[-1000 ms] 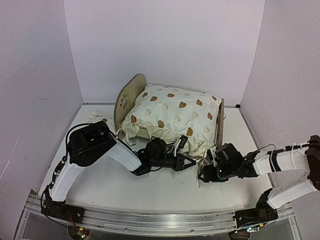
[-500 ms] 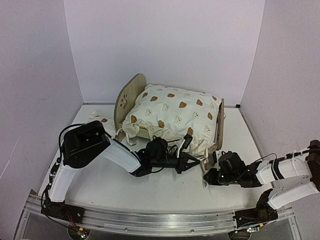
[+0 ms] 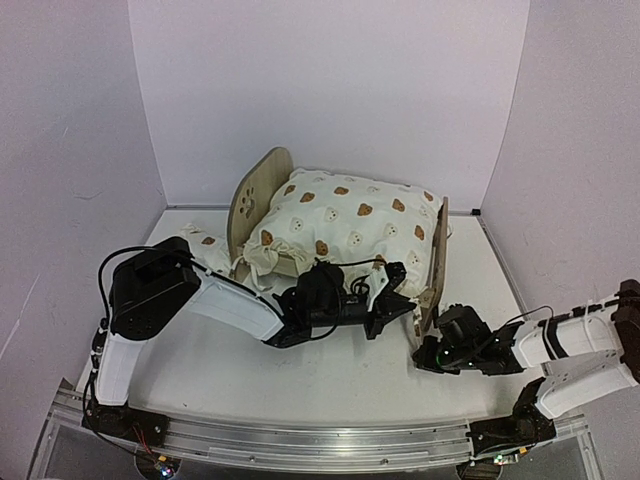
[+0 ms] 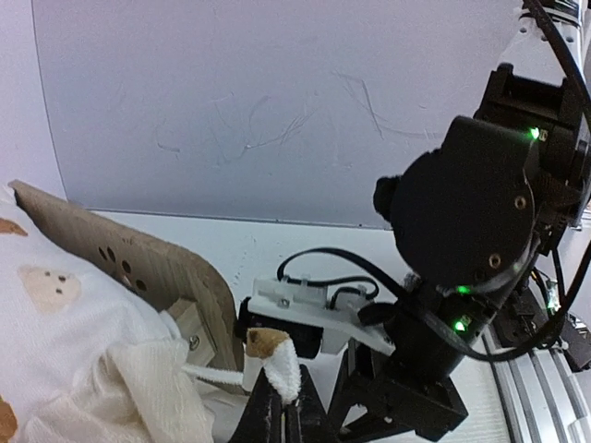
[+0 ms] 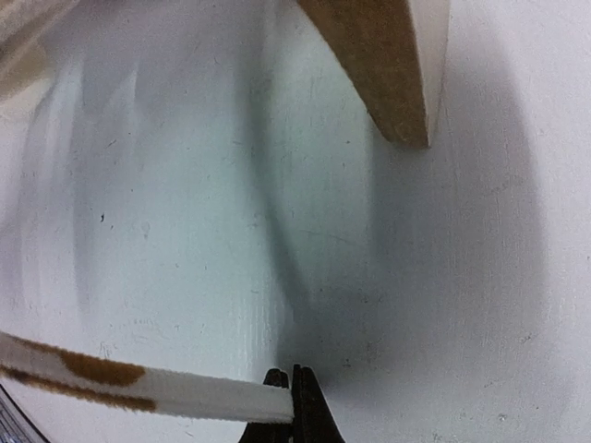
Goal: Set up the pet bed
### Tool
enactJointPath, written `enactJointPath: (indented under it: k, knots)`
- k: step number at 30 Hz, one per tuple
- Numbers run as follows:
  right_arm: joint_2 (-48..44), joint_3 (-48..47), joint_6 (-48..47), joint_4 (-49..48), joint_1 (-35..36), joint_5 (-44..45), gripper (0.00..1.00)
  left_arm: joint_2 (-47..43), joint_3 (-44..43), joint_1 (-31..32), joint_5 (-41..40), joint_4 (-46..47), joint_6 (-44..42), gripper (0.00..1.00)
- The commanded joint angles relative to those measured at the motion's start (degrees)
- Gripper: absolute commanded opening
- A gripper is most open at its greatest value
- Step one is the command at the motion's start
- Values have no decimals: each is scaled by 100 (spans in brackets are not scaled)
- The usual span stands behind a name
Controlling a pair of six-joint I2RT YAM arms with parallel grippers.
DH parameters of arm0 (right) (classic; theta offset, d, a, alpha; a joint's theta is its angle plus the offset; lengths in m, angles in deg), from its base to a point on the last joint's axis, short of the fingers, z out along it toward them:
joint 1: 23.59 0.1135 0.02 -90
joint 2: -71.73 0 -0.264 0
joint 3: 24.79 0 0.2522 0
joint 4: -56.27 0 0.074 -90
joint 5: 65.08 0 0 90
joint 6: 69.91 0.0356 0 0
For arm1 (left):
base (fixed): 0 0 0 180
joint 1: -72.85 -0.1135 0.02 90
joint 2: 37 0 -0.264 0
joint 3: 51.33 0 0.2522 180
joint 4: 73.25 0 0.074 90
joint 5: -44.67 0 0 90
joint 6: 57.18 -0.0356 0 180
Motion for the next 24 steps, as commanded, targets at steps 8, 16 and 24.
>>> enactJointPath:
  k: [8, 16, 24]
  knots:
    - [186, 183, -488, -419, 63, -308, 0, 1162, -3025, 41, -499, 579, -1487, 0]
    - [251, 240, -554, -367, 207, -537, 0, 1349, -3841, -61, -2077, 526, -2533, 0]
    - [15, 306, -370, -155, 213, -455, 0, 1305, -4160, -124, -2466, 539, -2723, 0]
